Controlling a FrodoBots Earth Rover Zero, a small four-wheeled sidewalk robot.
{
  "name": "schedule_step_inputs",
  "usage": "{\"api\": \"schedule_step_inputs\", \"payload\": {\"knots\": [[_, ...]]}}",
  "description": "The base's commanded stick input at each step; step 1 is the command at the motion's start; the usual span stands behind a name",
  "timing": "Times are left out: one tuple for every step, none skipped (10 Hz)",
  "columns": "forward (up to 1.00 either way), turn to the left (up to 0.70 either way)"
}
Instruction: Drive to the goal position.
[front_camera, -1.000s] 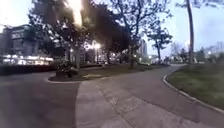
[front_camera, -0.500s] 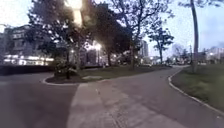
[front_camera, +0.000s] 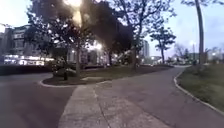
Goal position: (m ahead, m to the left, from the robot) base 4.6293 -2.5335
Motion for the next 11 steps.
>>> {"api": "schedule_step_inputs", "payload": {"knots": [[0.7,0.0],[0.7,0.0],[0.7,0.0],[0.7,0.0],[0.7,0.0],[0.7,0.0],[0.7,0.0],[0.7,-0.03],[0.7,-0.27],[0.7,-0.35],[0.7,-0.35]]}}
